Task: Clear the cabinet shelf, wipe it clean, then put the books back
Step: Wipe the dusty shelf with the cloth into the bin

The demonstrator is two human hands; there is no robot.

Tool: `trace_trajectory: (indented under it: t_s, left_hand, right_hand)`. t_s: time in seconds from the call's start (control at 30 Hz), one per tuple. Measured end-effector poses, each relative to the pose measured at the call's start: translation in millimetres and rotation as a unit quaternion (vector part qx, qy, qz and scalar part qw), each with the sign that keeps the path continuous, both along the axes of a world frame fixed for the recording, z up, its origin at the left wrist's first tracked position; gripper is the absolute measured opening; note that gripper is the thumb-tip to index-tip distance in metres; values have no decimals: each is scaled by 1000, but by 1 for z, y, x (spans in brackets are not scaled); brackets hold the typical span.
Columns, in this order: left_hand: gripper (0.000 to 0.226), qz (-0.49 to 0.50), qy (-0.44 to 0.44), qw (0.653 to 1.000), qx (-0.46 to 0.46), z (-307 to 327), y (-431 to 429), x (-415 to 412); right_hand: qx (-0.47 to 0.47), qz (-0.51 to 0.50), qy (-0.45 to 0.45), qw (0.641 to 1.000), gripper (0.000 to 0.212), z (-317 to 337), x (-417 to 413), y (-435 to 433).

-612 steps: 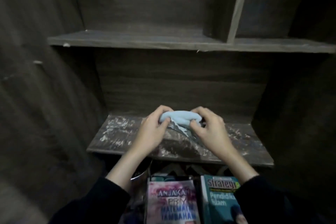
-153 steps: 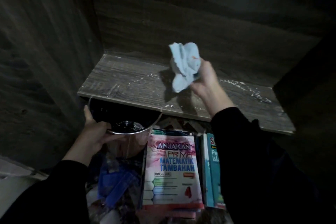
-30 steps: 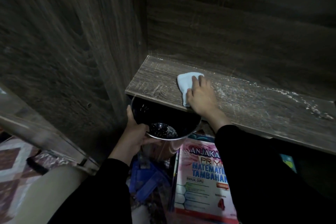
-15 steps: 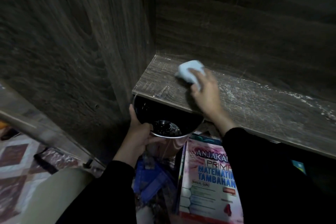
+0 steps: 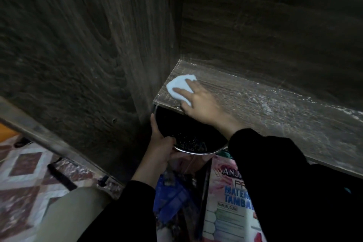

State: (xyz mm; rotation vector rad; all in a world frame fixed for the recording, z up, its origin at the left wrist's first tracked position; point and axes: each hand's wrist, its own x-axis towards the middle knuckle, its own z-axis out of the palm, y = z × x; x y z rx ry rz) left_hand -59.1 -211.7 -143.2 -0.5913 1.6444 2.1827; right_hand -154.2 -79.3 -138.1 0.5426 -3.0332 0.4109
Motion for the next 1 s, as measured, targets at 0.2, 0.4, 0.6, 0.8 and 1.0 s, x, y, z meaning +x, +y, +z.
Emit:
trace_trajectory:
  t_s: [0.2,0.4,0.6,0.8,1.0]
  left_hand:
    - [97,1,-13,1000,1,1,-5,0]
    - [102,-2,-16,1000,3,1,-7,-1]
    - [100,0,0,1000,4,-7,-9,-6]
    - [97,7,10,1000,-9,-6,-7,-4]
    - [99,8,-8,1000,2,-4,-9,-4]
  right_hand:
    - [-141,64,21,988,47,7,14,29]
    - [-169,-125,37,977,47,4,-55,31]
    - [-50,-115,-23,992,49,-3,-72,-24]
    - [-27,49,17,998,48,0,-18,-25]
    - [-29,171,-31,984,43,36,-13,1]
